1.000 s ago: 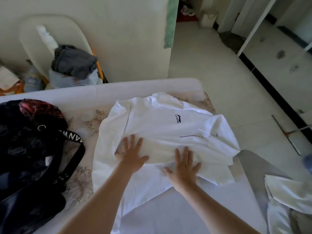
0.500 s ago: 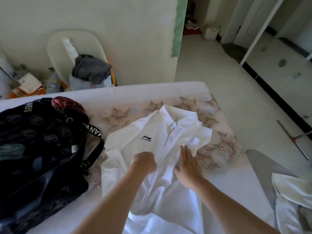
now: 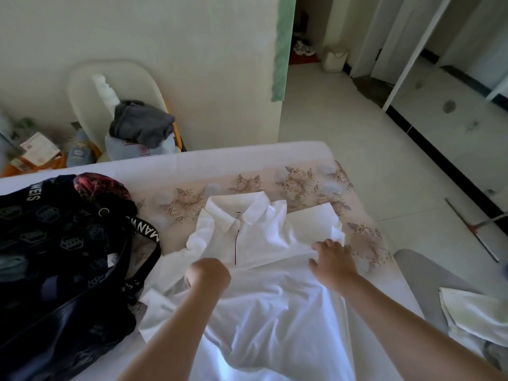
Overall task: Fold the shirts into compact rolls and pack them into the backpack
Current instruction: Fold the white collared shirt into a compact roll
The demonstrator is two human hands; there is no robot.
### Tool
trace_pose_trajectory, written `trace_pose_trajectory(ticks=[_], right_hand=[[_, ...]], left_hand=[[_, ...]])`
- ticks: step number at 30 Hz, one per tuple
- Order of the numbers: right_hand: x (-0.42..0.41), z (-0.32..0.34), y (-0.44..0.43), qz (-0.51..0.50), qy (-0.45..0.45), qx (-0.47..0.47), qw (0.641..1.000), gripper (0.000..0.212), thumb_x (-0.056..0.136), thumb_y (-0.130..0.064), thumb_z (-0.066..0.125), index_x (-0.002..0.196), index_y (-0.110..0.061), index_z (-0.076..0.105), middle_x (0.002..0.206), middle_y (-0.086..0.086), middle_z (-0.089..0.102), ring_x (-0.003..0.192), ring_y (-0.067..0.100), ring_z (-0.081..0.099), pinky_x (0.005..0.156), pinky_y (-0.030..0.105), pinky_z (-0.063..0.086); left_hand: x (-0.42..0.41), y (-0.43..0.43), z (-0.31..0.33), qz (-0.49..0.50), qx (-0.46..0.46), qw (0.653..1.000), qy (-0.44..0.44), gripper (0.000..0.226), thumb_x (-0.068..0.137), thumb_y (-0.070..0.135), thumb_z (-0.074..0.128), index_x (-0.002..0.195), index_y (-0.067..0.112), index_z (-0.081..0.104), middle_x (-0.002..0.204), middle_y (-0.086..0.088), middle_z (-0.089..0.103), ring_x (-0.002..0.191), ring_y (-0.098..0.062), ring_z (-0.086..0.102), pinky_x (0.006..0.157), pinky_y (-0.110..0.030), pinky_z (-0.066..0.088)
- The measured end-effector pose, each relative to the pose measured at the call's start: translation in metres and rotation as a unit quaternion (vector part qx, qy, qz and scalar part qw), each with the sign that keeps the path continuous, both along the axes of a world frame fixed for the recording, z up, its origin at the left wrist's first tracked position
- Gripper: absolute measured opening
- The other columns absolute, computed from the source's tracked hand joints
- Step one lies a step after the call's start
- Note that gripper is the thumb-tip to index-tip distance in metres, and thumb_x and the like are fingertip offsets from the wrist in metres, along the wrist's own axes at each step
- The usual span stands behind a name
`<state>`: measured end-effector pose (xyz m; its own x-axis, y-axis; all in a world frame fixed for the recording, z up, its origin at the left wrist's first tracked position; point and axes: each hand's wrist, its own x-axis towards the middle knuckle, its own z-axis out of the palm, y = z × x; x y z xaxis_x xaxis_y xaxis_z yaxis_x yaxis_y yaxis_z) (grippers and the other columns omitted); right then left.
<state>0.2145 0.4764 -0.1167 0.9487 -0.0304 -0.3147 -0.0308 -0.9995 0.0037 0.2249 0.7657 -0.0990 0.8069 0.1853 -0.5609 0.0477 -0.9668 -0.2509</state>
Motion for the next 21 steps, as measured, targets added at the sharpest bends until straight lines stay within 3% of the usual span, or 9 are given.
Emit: trace_pose_trajectory(ticks=[2, 4, 6, 8, 11, 14, 17, 19, 21], right_hand=[[0.013, 0.000, 0.014, 0.013, -0.067, 0.030, 0.997, 0.037, 0.096, -0.031, 0.047, 0.132, -0.024, 0.051, 0.127, 0.002, 0.047, 0.117, 0.024, 0.047, 0.099, 0.036, 0.038], [0.024, -0.006, 0.027, 0.030, -0.089, 0.102, 0.990, 0.039, 0.096, -0.022, 0.050, 0.135, -0.020, 0.049, 0.134, 0.003, 0.043, 0.122, 0.025, 0.045, 0.100, 0.034, 0.037], [0.034, -0.012, 0.039, 0.025, -0.070, 0.184, 0.980, 0.052, 0.099, -0.025, 0.048, 0.148, -0.017, 0.034, 0.151, 0.005, 0.034, 0.137, 0.027, 0.036, 0.111, 0.035, 0.032], [0.047, -0.019, 0.044, -0.011, -0.022, 0.254, 0.967, 0.067, 0.102, -0.037, 0.044, 0.158, -0.017, 0.013, 0.162, 0.004, 0.020, 0.149, 0.024, 0.021, 0.120, 0.038, 0.021], [0.072, -0.036, 0.032, 0.012, 0.042, 0.164, 0.985, 0.073, 0.102, -0.057, 0.024, 0.159, -0.022, -0.002, 0.167, 0.003, -0.005, 0.153, 0.018, -0.006, 0.124, 0.039, 0.003], [0.104, -0.042, 0.019, 0.004, 0.063, 0.116, 0.991, 0.070, 0.101, -0.061, 0.017, 0.159, -0.030, -0.006, 0.166, 0.005, -0.014, 0.152, 0.019, -0.017, 0.124, 0.039, -0.005], [0.137, -0.040, 0.018, -0.025, 0.073, 0.102, 0.992, 0.073, 0.101, -0.060, 0.024, 0.158, -0.027, -0.006, 0.166, 0.008, -0.012, 0.152, 0.023, -0.014, 0.124, 0.042, -0.002], [0.145, -0.040, 0.027, -0.061, 0.039, 0.060, 0.996, 0.075, 0.101, -0.057, 0.027, 0.159, -0.021, -0.003, 0.166, 0.014, -0.004, 0.153, 0.030, -0.005, 0.122, 0.049, 0.007], [0.134, -0.042, 0.044, -0.062, -0.030, 0.032, 0.997, 0.071, 0.099, -0.053, 0.025, 0.159, -0.017, 0.011, 0.164, 0.019, 0.009, 0.151, 0.037, 0.009, 0.118, 0.057, 0.017]], left_hand=[[0.017, -0.005, 0.009, -0.006, -0.028, 0.997, -0.065, 0.030, 0.096, 0.024, 0.044, 0.122, 0.016, 0.058, 0.122, -0.003, 0.061, 0.112, -0.021, 0.057, 0.084, -0.029, 0.047], [0.036, -0.006, 0.006, -0.018, -0.115, 0.982, -0.149, 0.026, 0.096, 0.014, 0.043, 0.121, 0.014, 0.051, 0.124, -0.007, 0.053, 0.115, -0.023, 0.051, 0.086, -0.032, 0.045], [0.048, -0.005, -0.003, -0.037, -0.196, 0.963, -0.181, 0.030, 0.095, 0.008, 0.042, 0.125, 0.012, 0.043, 0.130, -0.008, 0.045, 0.120, -0.026, 0.042, 0.087, -0.036, 0.044], [0.058, 0.005, -0.020, -0.035, -0.228, 0.962, -0.148, 0.041, 0.100, 0.024, 0.043, 0.139, 0.016, 0.032, 0.147, -0.006, 0.034, 0.135, -0.027, 0.030, 0.097, -0.043, 0.041], [0.071, 0.033, -0.048, 0.005, -0.156, 0.986, -0.063, 0.065, 0.101, 0.056, 0.022, 0.154, 0.036, -0.008, 0.163, 0.007, -0.015, 0.150, -0.030, -0.010, 0.115, -0.060, 0.017], [0.093, 0.059, -0.059, 0.060, -0.124, 0.989, -0.053, 0.069, 0.097, 0.066, 0.013, 0.149, 0.042, -0.024, 0.159, 0.010, -0.030, 0.147, -0.035, -0.022, 0.113, -0.068, 0.011], [0.108, 0.058, -0.057, 0.081, -0.114, 0.985, -0.096, 0.076, 0.097, 0.064, 0.025, 0.154, 0.032, -0.015, 0.163, -0.004, -0.020, 0.149, -0.035, -0.009, 0.114, -0.061, 0.013], [0.106, 0.048, -0.052, 0.067, -0.124, 0.968, -0.210, 0.068, 0.096, 0.049, 0.044, 0.152, 0.016, 0.023, 0.158, -0.018, 0.019, 0.139, -0.037, 0.025, 0.107, -0.053, 0.026], [0.094, 0.038, -0.055, -0.006, -0.124, 0.952, -0.280, 0.046, 0.089, 0.039, 0.049, 0.126, 0.012, 0.052, 0.132, -0.015, 0.048, 0.113, -0.036, 0.046, 0.090, -0.047, 0.037]])
